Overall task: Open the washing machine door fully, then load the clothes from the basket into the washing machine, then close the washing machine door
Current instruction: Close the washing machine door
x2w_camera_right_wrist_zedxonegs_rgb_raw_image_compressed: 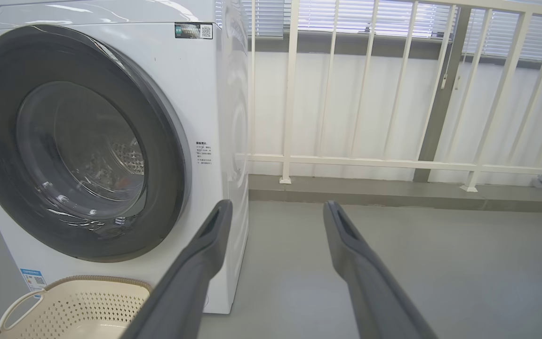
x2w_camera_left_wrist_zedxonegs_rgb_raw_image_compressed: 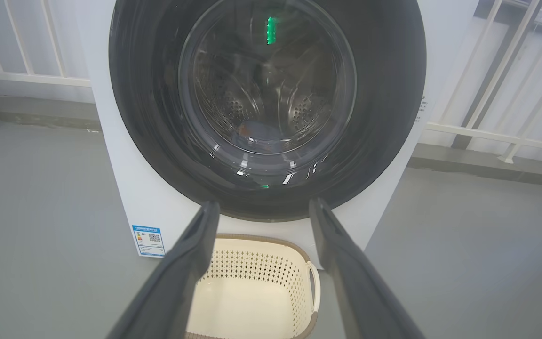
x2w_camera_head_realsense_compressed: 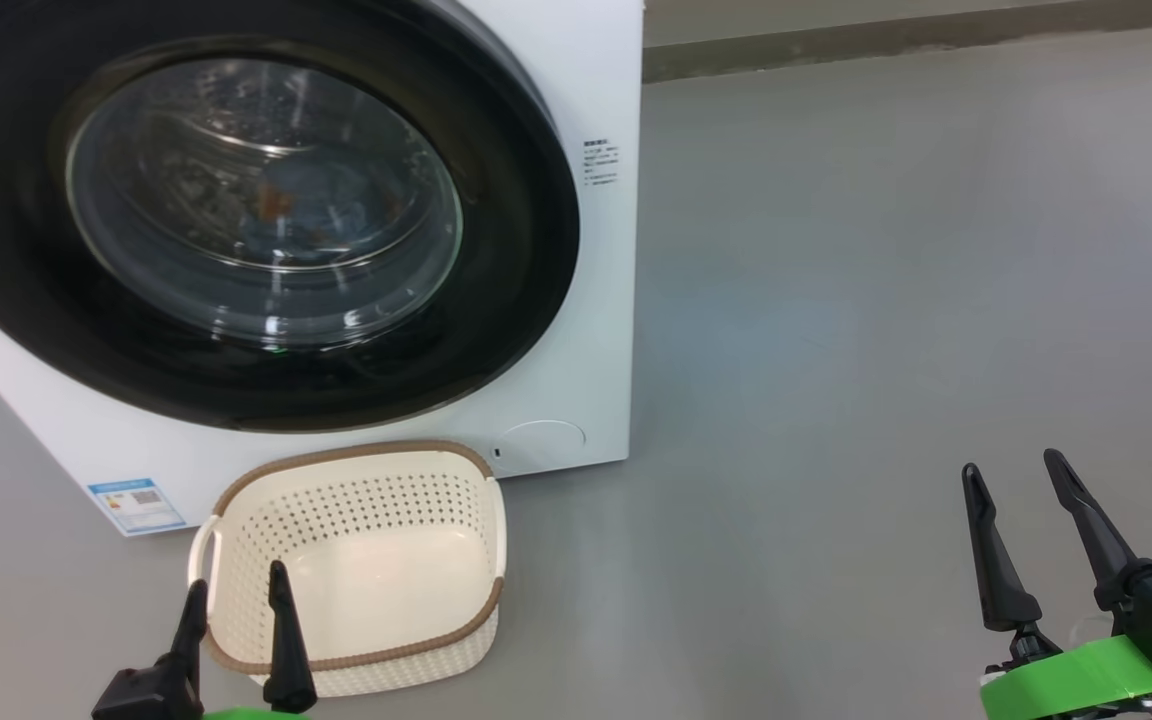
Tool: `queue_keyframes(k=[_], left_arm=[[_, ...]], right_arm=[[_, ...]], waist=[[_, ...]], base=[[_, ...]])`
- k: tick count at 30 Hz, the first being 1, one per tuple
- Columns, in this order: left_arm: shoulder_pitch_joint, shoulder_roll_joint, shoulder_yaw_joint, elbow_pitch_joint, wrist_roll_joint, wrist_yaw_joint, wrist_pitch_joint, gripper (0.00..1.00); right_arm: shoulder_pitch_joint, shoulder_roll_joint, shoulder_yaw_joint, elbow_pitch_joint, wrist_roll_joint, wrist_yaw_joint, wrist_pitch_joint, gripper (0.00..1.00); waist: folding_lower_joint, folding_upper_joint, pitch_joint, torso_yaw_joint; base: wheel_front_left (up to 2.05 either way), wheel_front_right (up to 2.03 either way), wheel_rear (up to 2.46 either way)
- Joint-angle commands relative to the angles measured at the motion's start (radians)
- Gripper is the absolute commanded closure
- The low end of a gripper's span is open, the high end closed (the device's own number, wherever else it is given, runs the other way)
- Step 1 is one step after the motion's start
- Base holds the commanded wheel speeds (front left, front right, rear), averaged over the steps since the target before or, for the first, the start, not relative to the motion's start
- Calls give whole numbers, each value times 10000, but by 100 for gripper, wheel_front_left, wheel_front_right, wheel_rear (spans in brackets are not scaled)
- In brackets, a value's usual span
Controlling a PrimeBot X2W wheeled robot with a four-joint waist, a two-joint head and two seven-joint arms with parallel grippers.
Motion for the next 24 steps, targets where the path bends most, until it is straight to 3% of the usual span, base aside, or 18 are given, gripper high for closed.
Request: queue_keyframes(k=[1, 24], left_arm=[[-200, 120, 347, -196, 178, -47, -65, 2], [-159, 120, 320, -175, 228, 4, -65, 1]], right_arm=[[-10, -52, 262, -252, -62, -61, 25, 0], [-63, -56, 475, -169, -28, -61, 25, 0]], waist=[[0, 0, -52, 144], [0, 0, -55, 958]], base=[[0, 0, 0], [0, 0, 0]])
